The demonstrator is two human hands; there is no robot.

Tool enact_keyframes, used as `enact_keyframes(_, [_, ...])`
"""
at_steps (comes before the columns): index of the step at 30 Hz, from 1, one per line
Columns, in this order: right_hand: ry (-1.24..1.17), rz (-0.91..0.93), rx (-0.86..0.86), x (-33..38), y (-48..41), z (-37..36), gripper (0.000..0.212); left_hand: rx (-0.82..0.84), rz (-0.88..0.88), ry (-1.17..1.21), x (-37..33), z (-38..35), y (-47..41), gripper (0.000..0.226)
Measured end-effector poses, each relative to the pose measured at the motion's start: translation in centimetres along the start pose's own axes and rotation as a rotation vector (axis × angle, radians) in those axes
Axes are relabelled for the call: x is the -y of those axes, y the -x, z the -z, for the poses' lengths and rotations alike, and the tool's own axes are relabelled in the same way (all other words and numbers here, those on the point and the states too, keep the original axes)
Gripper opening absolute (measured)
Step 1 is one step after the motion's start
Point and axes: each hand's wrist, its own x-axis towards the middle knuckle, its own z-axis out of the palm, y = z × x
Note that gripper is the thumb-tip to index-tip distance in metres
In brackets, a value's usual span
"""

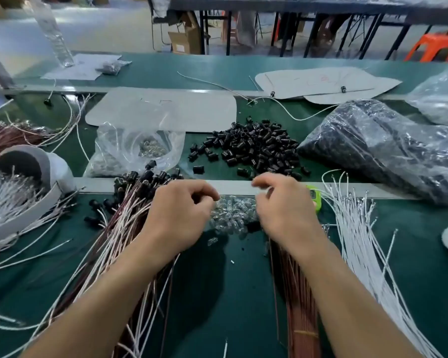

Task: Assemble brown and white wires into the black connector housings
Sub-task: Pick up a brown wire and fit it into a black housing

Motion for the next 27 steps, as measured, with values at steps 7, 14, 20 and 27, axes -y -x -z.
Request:
enact_keyframes(7, [0.521, 0.036, 0.127, 0.6, -5.9, -2.7, 0.039, -0.049, -0.044, -0.079, 0.5, -0.1, 0.7, 0.023])
enact_keyframes(14, [0.556, 0.060, 0.184, -0.6, -7.8, -3.5, 0.025, -0.016, -0.103, -0.129, 0.5, -0.4, 1.0, 0.022])
enact_keyframes(20, [0.434, 0.087, 0.096, 1.0, -7.8, -2.2, 0.023, -0.018, -0.112, -0.136, 0.3, -0.3, 1.0, 0.022])
enact_keyframes(27, [-0.177, 0.030, 0.175, 2.4, -0.5, 1.1, 0.022, 0.051, -0.179, -0.053, -1.5, 0.1, 0.7, 0.071])
